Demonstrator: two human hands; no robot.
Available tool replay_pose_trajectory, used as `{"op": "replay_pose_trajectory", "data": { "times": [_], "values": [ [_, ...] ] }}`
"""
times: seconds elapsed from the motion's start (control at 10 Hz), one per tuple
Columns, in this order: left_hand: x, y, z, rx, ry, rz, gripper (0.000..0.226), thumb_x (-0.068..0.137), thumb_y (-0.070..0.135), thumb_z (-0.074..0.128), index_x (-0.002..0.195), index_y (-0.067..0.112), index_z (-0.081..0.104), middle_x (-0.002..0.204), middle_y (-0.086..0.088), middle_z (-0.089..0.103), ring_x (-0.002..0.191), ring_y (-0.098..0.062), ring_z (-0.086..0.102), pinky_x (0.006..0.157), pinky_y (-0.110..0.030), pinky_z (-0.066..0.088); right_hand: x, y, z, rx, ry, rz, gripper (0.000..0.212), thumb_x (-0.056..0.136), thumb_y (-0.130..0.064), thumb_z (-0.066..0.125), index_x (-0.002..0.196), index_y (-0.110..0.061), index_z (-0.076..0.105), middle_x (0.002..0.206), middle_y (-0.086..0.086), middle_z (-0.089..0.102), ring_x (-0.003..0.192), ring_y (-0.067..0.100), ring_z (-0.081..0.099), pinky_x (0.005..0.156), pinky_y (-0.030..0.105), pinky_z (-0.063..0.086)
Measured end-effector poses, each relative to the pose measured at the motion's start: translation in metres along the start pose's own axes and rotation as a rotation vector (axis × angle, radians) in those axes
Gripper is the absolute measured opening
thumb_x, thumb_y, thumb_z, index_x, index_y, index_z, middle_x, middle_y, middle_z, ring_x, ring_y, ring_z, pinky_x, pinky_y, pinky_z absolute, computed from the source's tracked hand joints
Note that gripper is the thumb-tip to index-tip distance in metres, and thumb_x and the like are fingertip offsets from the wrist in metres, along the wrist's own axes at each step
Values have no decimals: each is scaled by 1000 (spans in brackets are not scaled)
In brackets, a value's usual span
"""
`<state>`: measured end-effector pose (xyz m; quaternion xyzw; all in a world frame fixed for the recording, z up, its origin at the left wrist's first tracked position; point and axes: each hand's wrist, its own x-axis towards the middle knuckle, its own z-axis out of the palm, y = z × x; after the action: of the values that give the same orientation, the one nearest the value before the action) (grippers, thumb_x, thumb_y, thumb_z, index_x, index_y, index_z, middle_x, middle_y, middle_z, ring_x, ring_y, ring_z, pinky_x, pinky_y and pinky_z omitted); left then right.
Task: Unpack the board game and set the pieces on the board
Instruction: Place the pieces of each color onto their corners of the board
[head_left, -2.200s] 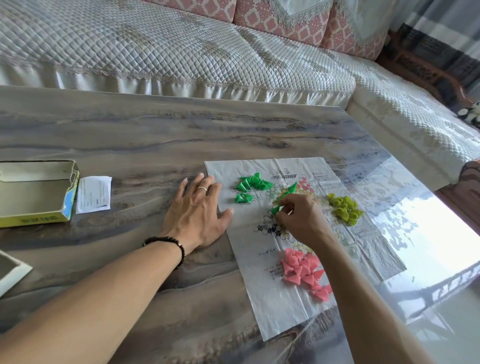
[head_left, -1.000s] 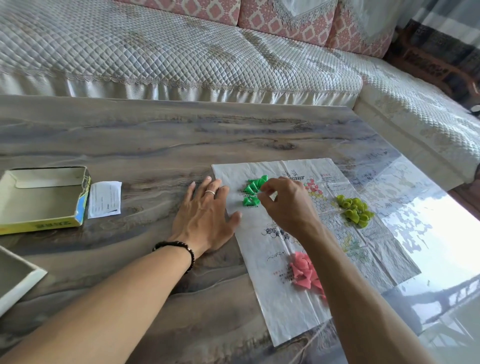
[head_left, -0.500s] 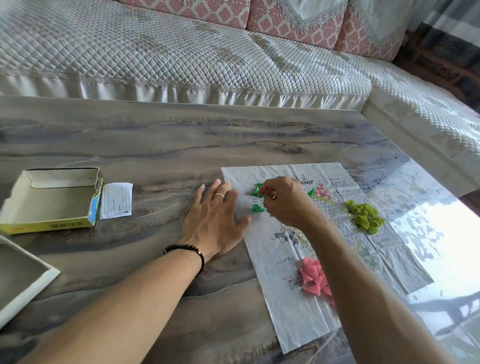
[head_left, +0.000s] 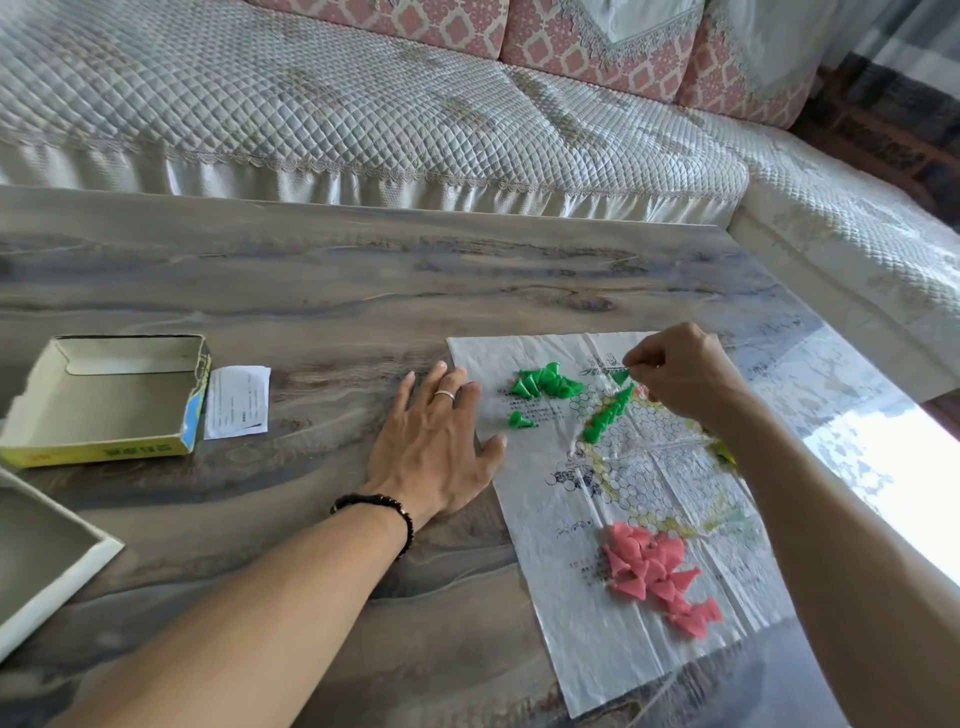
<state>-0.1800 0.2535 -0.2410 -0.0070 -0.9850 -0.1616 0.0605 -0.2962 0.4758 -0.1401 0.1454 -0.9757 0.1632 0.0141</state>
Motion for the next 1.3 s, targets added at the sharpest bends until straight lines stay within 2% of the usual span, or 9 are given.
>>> {"op": "replay_pose_trajectory", "data": {
  "times": [0.2, 0.4, 0.5, 0.6, 0.7, 0.8, 0.9, 1.2, 1.3],
  "values": [
    [0, 0, 1, 1, 0, 0, 67, 94, 58, 31, 146, 17, 29, 159, -7, 23, 149, -24, 10, 121, -46, 7, 12, 2, 4, -129, -61, -90, 18, 85, 4, 56, 83, -1, 74, 87, 6, 72, 69, 18, 68, 68, 33, 59],
    [1, 0, 1, 1, 10, -1, 66, 93, 58, 32, 146, 17, 30, 159, -7, 24, 149, -24, 10, 121, -46, 7, 24, 11, 18, -238, -166, -93, 19, 83, 5, 56, 75, -1, 72, 75, 5, 72, 65, 12, 66, 58, 14, 52],
    [1, 0, 1, 2, 18, 3, 66, 93, 58, 33, 145, 16, 32, 159, -7, 24, 149, -24, 10, 121, -46, 7, 25, 14, 24, -261, -178, -102, 19, 81, 8, 57, 75, -2, 72, 75, 6, 72, 62, 11, 65, 59, 20, 56],
    [1, 0, 2, 3, 15, 3, 67, 93, 58, 33, 145, 16, 31, 159, -7, 24, 149, -23, 10, 121, -46, 7, 25, 17, 29, -252, -151, -105, 20, 80, 10, 56, 72, -1, 70, 74, 8, 71, 63, 16, 67, 62, 35, 60],
    [1, 0, 2, 4, 17, 1, 67, 93, 58, 33, 145, 17, 31, 159, -7, 24, 149, -23, 10, 121, -46, 7, 26, 20, 33, -231, -136, -104, 20, 79, 10, 54, 69, 1, 68, 72, 11, 71, 62, 20, 68, 59, 39, 60],
    [0, 0, 2, 2, 12, 0, 67, 93, 58, 32, 145, 17, 31, 159, -7, 23, 149, -24, 10, 121, -45, 7, 24, 20, 33, -204, -134, -103, 16, 82, 7, 58, 76, 0, 70, 82, 13, 73, 66, 20, 69, 65, 38, 60],
    [0, 0, 1, 1, 7, 2, 67, 94, 58, 32, 147, 16, 29, 160, -7, 22, 149, -23, 9, 121, -45, 6, 21, 14, 31, -181, -85, -144, 17, 85, -6, 67, 101, -3, 71, 101, 12, 71, 82, 19, 68, 79, 35, 58],
    [1, 0, 2, 8, -4, 0, 68, 94, 58, 31, 148, 16, 29, 160, -7, 21, 150, -23, 8, 122, -46, 6, 16, -11, 51, -162, -85, -226, 13, 85, -10, 68, 97, -10, 74, 92, 6, 75, 71, 18, 70, 70, 35, 59],
    [0, -1, 1, 8, -4, -2, 68, 94, 58, 30, 148, 16, 29, 160, -7, 20, 150, -23, 7, 121, -46, 6, 20, -13, 56, -186, -132, -193, 23, 84, -9, 70, 107, -11, 71, 96, 8, 74, 75, 20, 70, 70, 35, 59]
  ]
}}
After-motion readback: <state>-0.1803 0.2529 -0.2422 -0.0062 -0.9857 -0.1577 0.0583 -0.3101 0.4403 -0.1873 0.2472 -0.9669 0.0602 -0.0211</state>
